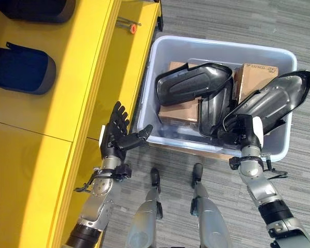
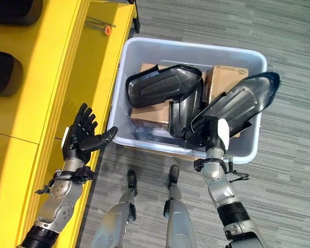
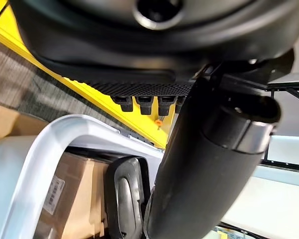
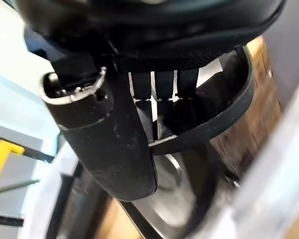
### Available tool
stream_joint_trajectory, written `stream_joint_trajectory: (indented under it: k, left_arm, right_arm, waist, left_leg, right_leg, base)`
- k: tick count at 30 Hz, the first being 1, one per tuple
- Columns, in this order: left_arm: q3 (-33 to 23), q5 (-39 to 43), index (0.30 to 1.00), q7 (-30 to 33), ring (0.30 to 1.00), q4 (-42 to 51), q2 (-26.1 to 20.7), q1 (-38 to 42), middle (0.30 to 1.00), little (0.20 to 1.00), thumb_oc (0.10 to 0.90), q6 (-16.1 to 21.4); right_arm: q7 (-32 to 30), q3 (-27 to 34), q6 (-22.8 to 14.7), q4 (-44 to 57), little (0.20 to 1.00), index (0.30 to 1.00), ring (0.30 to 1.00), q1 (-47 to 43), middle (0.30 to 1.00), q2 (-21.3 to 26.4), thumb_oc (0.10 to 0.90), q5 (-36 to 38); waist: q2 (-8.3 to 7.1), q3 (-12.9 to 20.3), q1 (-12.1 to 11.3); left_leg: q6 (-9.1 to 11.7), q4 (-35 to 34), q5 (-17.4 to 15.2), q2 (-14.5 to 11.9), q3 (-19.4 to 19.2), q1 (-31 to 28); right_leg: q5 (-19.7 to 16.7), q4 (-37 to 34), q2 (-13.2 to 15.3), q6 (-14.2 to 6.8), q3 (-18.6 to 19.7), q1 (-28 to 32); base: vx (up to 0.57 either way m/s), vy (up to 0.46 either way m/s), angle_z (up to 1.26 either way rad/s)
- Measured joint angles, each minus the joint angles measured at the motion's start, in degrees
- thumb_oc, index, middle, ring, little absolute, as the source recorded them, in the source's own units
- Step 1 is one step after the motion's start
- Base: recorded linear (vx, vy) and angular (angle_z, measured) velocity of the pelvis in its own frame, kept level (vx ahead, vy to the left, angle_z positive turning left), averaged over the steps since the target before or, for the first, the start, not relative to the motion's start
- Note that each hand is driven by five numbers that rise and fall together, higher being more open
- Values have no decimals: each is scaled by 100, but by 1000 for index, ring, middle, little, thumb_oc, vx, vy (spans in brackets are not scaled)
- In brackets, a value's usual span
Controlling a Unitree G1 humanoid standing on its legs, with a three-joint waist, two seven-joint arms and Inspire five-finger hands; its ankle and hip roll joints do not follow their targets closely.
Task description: Move parts from the plastic box to the shelf.
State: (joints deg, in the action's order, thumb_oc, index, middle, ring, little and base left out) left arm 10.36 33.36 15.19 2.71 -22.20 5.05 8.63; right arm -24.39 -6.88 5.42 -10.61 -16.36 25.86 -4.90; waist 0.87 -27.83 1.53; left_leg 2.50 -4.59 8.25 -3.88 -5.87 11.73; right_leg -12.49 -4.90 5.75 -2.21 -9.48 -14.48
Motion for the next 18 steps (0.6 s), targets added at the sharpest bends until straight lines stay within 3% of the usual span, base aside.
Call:
stream_joint_trajectory:
  k: [6, 18]
  left_arm:
    - [-271, -41, 1000, -333, 1000, 8, -26, -169, 1000, 1000, 900, -110]
    - [-503, -46, 1000, -724, 1000, 22, -29, -873, 1000, 1000, 900, -354]
  right_arm:
    - [277, 505, -33, 653, 300, 300, 300, 300, 300, 116, 400, -362]
    - [1247, 726, -268, 1064, 300, 300, 300, 657, 300, 484, 400, -275]
  waist:
    - [-329, 161, 20]
    - [-623, 718, -2]
  left_leg:
    - [-7, -1, -76, -4, -103, -272]
    - [-4, -3, -237, -36, -225, -803]
  right_leg:
    - [21, 0, -11, -24, 94, 210]
    - [123, -4, -43, -43, 193, 679]
  base:
    - [64, -4, -8]
    - [42, -17, -5]
